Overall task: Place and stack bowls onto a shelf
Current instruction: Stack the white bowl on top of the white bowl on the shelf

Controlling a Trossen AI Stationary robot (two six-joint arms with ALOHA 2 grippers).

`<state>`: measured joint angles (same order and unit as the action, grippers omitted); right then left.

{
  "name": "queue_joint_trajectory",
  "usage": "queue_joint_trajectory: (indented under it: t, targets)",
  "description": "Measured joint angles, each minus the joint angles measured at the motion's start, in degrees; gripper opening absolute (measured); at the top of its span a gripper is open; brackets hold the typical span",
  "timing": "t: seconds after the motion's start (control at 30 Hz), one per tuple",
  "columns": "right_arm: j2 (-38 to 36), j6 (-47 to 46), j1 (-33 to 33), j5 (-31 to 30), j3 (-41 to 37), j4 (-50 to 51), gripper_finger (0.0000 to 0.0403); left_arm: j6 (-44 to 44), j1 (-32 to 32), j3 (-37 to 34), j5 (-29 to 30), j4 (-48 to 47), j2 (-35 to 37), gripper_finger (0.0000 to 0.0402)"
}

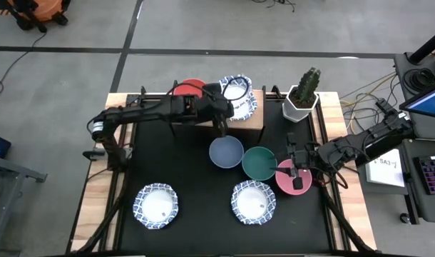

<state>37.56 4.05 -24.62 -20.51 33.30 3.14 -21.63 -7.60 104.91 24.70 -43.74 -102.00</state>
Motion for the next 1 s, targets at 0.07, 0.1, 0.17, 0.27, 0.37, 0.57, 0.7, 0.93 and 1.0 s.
queue_joint_trajectory:
  t: [0.07, 0.1, 0.17, 0.27, 0.37, 0.57, 0.7, 0.93, 1.0]
  targets:
    - [0.0, 0.0, 0.0, 0.0, 0.0, 0.0, 0.0148, -0.4, -0.8, -0.7, -0.2, 1.8, 0.0, 0.0000]
    - [0.0, 0.0, 0.0, 0.0, 0.0, 0.0, 0.0148, -0.4, -1.1, -0.8, -0.2, 2.1, 0.0, 0.0000]
    - [0.0, 0.0, 0.0, 0.0, 0.0, 0.0, 0.0148, -0.4, -1.6, -0.9, -0.3, 2.7, 0.0, 0.0000]
    - [0.0, 0.0, 0.0, 0.0, 0.0, 0.0, 0.0148, -0.3, -2.1, -0.9, -0.3, 3.3, 0.0, 0.0002]
    - [0.0, 0.0, 0.0, 0.0, 0.0, 0.0, 0.0148, -0.2, -2.3, -0.9, -0.3, 4.7, 0.0, 0.0015]
    - [0.0, 0.0, 0.0, 0.0, 0.0, 0.0, 0.0148, 0.1, -2.4, -0.9, -0.3, 8.0, -1.7, 0.0046]
    - [0.0, -0.2, 0.0, 0.0, 0.0, 0.2, 0.0148, 0.1, -2.6, -0.8, 0.0, 8.2, -3.9, 0.0064]
    - [0.0, -0.4, 0.0, 0.0, 0.0, 1.0, 0.0148, 0.2, -2.6, -0.8, 0.3, 7.9, -6.1, 0.0088]
    - [0.0, -0.4, 0.0, 0.0, 0.0, 1.0, 0.0148, 0.2, -2.6, -0.8, 0.3, 7.7, -6.3, 0.0097]
